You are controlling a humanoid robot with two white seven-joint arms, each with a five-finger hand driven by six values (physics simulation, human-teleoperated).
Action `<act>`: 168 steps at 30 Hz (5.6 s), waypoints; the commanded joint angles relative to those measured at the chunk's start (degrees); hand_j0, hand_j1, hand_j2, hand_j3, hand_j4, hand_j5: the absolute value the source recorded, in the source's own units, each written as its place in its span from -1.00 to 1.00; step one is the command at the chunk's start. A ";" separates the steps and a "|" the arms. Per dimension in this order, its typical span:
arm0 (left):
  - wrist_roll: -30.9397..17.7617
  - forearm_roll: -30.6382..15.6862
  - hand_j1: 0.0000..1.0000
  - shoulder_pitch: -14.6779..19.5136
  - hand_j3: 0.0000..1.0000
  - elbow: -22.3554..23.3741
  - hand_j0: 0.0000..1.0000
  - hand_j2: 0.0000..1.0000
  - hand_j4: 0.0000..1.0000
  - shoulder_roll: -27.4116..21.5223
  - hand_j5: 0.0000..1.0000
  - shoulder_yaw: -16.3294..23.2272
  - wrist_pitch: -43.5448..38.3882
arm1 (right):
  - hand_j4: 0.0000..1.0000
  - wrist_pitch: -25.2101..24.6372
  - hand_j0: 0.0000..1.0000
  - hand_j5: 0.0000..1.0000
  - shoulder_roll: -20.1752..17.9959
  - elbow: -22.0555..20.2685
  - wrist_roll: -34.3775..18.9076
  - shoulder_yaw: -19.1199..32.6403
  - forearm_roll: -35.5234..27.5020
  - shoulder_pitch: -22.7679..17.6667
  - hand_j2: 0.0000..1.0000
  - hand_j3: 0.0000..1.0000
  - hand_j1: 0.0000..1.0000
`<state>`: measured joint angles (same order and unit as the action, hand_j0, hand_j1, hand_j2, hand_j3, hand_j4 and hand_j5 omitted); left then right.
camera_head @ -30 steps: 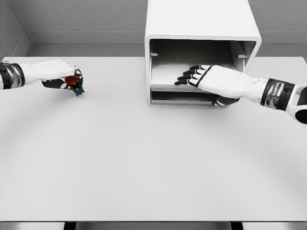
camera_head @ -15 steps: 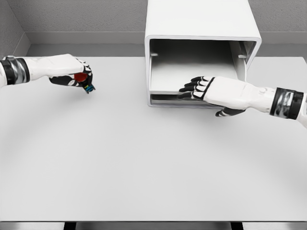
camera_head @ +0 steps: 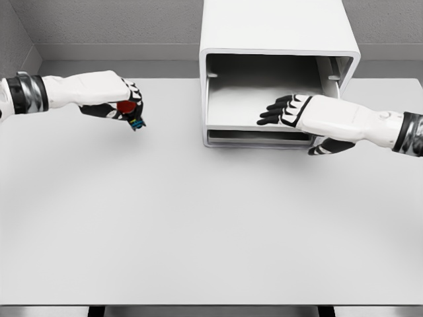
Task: Slide open multi-storey tabletop storage cabinets and put open load switch and slide close multi-storey tabletop storage cabinets
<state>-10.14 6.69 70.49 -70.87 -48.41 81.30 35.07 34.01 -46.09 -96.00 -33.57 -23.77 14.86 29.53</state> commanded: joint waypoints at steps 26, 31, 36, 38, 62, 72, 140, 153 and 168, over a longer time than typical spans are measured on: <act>0.56 -0.01 -0.26 2.55 -0.26 -17.19 -0.26 -0.26 -0.26 -6.70 -0.26 -0.44 -0.07 | 1.00 -8.87 1.00 1.00 2.14 -0.15 0.34 0.22 4.74 -3.16 1.00 1.00 1.00; 0.56 -0.10 -0.26 2.99 -0.26 -18.87 -0.26 -0.26 -0.26 -7.23 -0.26 -0.44 -0.07 | 1.00 -7.91 1.00 1.00 1.79 -0.15 0.34 0.39 4.74 -3.87 1.00 1.00 1.00; 0.74 -0.18 -0.26 3.08 -0.26 -18.95 -0.26 -0.26 -0.26 -7.84 -0.26 -0.44 -0.07 | 1.00 -4.13 1.00 1.00 1.35 -0.42 0.17 0.74 4.74 -4.31 1.00 1.00 1.00; 0.74 -0.10 -0.26 3.08 -0.26 -19.04 -0.26 -0.26 -0.26 -7.93 -0.26 -0.44 -0.07 | 1.00 -2.11 1.00 1.00 1.44 -0.42 0.08 0.74 4.66 -4.31 1.00 1.00 1.00; 0.74 -0.18 -0.26 5.89 -0.26 -20.71 -0.26 -0.26 -0.26 -7.49 -0.26 -0.62 -0.07 | 1.00 0.99 1.00 1.00 -4.98 -0.59 1.49 1.89 -7.56 -5.98 1.00 1.00 1.00; 0.74 -0.36 -0.27 6.68 -0.27 -22.12 -0.27 -0.27 -0.27 -7.75 -0.27 -1.76 -0.07 | 1.00 0.99 1.00 1.00 -6.30 -0.59 3.07 1.71 -9.93 -9.32 1.00 1.00 1.00; 3.29 -1.77 -0.21 10.55 -0.21 -23.35 -0.21 -0.21 -0.21 -1.16 -0.21 -2.29 -0.07 | 1.00 0.99 1.00 1.00 -2.96 -0.50 1.40 6.19 -9.67 -8.96 1.00 1.00 1.00; 3.20 -1.68 -0.21 10.63 -0.21 -22.38 -0.21 -0.21 -0.21 4.99 -0.21 -2.20 -0.07 | 1.00 0.99 1.00 1.00 -6.03 -0.68 1.49 6.46 -14.33 -9.84 1.00 1.00 1.00; 3.11 -0.89 -0.21 10.55 -0.21 -13.42 -0.21 -0.21 -0.21 14.66 -0.21 -1.15 -0.07 | 1.00 0.99 1.00 1.00 -6.21 -0.68 1.57 6.63 -14.33 -10.81 1.00 1.00 1.00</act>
<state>-7.05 6.13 80.95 -85.85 -34.85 80.15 35.05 35.16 -52.16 -96.66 -32.09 -17.16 0.96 18.72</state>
